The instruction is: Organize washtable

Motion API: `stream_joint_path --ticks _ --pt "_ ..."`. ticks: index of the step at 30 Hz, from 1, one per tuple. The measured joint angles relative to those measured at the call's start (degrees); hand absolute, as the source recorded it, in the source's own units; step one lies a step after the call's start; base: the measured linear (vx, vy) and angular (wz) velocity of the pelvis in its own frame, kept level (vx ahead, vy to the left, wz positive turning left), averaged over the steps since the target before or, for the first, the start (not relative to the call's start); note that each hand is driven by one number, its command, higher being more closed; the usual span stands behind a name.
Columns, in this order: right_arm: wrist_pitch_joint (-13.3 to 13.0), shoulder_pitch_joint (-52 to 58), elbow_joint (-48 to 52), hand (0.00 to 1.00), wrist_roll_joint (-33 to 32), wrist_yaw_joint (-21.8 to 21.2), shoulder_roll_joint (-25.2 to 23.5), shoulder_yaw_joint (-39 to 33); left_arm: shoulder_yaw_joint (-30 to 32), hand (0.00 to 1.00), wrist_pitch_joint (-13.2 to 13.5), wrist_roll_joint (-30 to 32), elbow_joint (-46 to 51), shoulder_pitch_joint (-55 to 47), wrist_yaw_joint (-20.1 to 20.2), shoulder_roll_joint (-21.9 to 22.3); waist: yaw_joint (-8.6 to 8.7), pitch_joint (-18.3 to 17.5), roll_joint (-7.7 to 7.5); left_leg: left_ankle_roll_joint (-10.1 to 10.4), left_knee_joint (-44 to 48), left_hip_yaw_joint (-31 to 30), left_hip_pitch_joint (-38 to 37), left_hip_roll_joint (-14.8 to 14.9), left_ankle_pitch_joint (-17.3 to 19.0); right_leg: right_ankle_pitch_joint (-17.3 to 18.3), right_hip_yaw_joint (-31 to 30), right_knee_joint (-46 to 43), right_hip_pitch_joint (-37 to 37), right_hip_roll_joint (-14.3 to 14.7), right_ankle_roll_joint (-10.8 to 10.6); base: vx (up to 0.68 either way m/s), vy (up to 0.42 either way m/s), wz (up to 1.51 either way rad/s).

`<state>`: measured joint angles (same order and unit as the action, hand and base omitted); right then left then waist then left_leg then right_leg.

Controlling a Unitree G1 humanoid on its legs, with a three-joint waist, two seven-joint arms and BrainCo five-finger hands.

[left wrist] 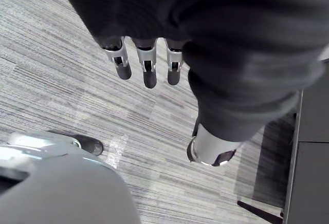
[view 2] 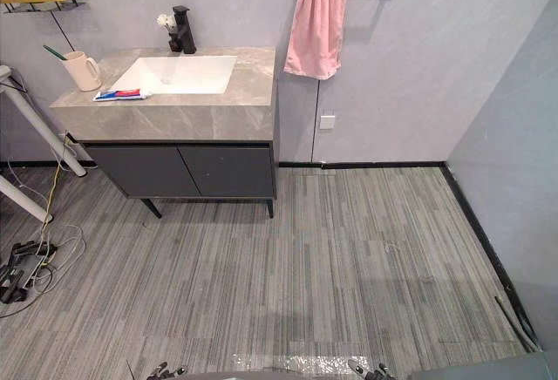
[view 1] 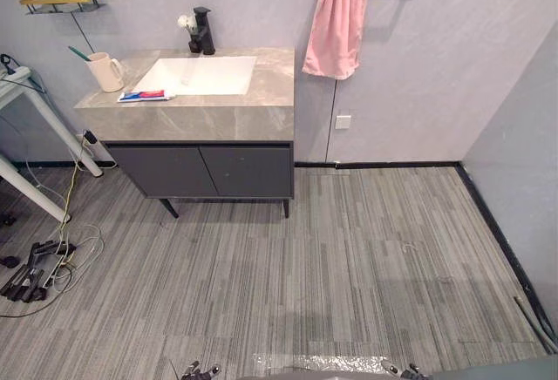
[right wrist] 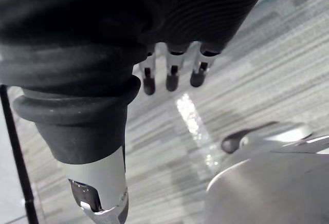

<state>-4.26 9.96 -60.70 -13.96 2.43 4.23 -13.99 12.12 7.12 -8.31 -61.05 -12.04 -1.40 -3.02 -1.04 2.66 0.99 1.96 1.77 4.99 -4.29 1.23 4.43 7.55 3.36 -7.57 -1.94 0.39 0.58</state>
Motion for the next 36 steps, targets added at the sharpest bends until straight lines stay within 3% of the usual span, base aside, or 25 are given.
stream_joint_path --ticks 4,6,7,8,16,28,30,33,35,36 --pt "-0.33 -2.16 -1.32 0.0 0.1 0.0 -0.69 -1.9 0.06 0.0 0.3 0.03 -0.85 1.49 0.03 0.06 -0.12 0.51 0.42 0.29 -1.52 0.36 -1.49 0.37 -0.19 -1.57 -0.06 3.45 -2.22 0.56 -0.66 0.05 -0.007 -0.06" --pt "-0.33 -2.87 -1.38 0.0 0.3 -0.01 -1.05 -1.9 0.07 0.0 0.48 0.06 -1.44 2.05 0.07 0.01 -0.15 0.97 -0.09 0.3 -1.7 0.57 -1.56 0.39 -0.19 -1.91 -0.12 4.2 -2.58 0.6 -0.79 0.0 0.001 -0.05" --pt "-0.33 -3.59 -1.47 0.0 0.63 -0.03 -1.66 -1.9 0.07 0.0 0.72 0.05 -1.46 2.08 0.08 0.0 -0.15 0.97 0.52 0.3 -1.75 0.57 -1.82 0.37 -0.2 -2.24 -0.12 4.9 -3.03 0.6 -0.85 -0.01 0.003 -0.03" --pt "-0.34 -4.08 -1.55 0.0 0.73 -0.1 -2.14 -1.9 0.04 0.0 0.77 0.05 -1.47 2.15 0.09 0.03 -0.12 1.35 -0.05 0.31 -1.86 0.69 -1.84 0.37 -0.2 -2.47 -0.13 5.32 -3.11 0.62 -1.02 0.0 0.0 0.0" --pt "-0.37 -5.31 -3.18 0.0 2.23 -0.17 -2.47 -1.91 -0.35 0.0 0.77 0.14 -2.07 2.96 0.23 -0.19 -0.81 2.02 -0.06 0.27 -4.01 1.01 -2.5 0.12 -1.37 -4.03 -0.27 7.9 -3.87 0.65 -0.44 -0.01 0.0 -0.01" --pt "-0.35 -6.02 -3.49 0.0 2.58 0.02 -2.63 -1.96 -2.49 0.0 0.88 2.23 -2.5 4.75 0.11 -1.34 -1.29 3.24 -0.28 -0.03 -5.19 1.01 -1.74 0.43 -1.57 -4.26 -0.22 9.62 -3.45 1.2 0.01 0.01 -0.003 0.0" --pt "-0.37 -6.29 -3.35 0.0 2.48 0.05 -2.81 -1.97 -2.38 0.0 0.87 2.21 -2.48 5.26 0.09 -1.81 -1.32 3.64 -0.99 0.3 -4.48 1.3 -0.83 0.78 -1.3 -4.01 -0.19 9.33 -2.83 1.44 0.2 0.04 -0.039 0.01" --pt "-0.41 -6.76 -2.81 0.0 1.87 0.08 -3.49 -1.88 -0.57 0.0 0.8 2.14 -2.16 6.35 0.07 -1.99 -1.41 5.68 -1.78 1.16 3.69 1.8 1.95 1.77 2.57 -2.38 -0.25 6.73 -2.71 1.67 0.6 0.03 -0.048 -0.03" --pt "-0.38 -6.15 -1.03 0.0 0.98 0.11 -4.05 -1.74 0.62 0.0 0.76 2.02 0.25 6.45 0.02 -1.84 -1.56 6.09 -2.38 1.62 20.89 3.3 8.98 3.35 5.61 -0.26 -1.4 3.86 -2.22 1.49 1.48 -0.01 -0.075 -0.17" --pt "-0.4 -6.12 -0.73 0.0 0.96 0.12 -4.09 -1.73 1.13 0.0 0.74 1.71 0.69 6.44 0.01 -1.65 -1.63 6.14 -2.41 1.6 24.96 3.42 10.72 3.83 5.63 0.25 -1.96 3.12 -2.0 1.52 1.68 0.02 -0.052 -0.32"
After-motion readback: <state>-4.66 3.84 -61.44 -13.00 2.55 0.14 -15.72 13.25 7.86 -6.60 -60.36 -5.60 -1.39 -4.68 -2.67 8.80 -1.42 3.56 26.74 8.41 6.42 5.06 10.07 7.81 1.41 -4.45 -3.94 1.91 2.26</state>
